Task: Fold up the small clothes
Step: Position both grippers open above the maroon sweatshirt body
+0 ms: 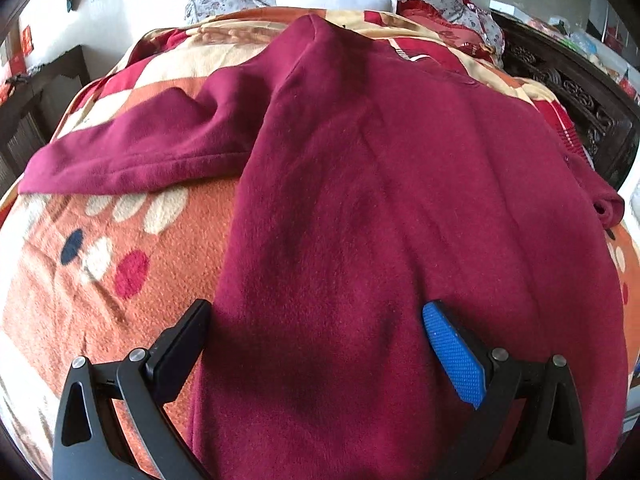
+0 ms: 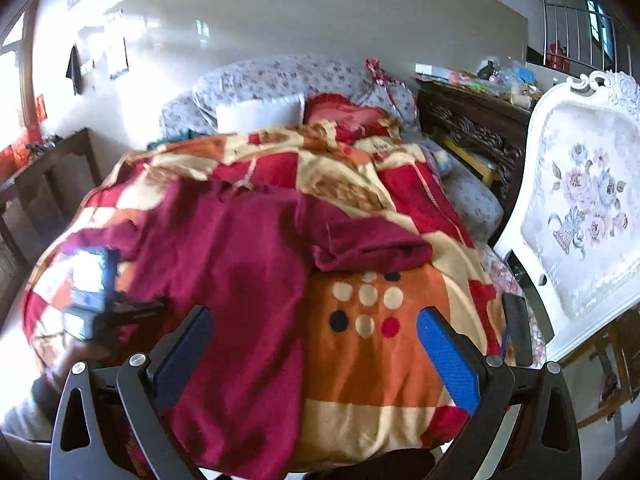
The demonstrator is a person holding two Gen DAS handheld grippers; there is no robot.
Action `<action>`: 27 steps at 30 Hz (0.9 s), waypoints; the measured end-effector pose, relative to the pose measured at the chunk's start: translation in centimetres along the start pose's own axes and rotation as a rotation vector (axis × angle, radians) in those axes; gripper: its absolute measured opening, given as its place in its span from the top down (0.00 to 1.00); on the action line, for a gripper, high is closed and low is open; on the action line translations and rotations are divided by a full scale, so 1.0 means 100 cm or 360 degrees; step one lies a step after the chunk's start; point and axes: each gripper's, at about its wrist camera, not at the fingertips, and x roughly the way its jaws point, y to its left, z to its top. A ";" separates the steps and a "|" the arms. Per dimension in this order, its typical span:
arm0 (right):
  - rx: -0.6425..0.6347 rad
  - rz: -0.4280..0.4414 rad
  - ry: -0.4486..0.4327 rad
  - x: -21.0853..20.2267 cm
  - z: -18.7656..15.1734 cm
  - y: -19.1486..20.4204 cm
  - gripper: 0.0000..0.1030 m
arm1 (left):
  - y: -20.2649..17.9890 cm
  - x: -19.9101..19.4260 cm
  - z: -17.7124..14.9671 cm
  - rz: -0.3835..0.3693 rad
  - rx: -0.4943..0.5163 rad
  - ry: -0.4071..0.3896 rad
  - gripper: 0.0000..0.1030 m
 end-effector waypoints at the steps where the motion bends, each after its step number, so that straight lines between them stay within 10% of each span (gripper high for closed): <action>1: 0.0004 -0.0002 -0.0018 -0.002 0.001 0.002 0.00 | 0.001 0.000 -0.002 -0.0005 -0.0007 -0.0009 0.00; 27: 0.0077 0.0044 0.0045 0.129 -0.005 0.094 0.00 | 0.014 -0.066 0.005 -0.0009 -0.0027 -0.0214 0.00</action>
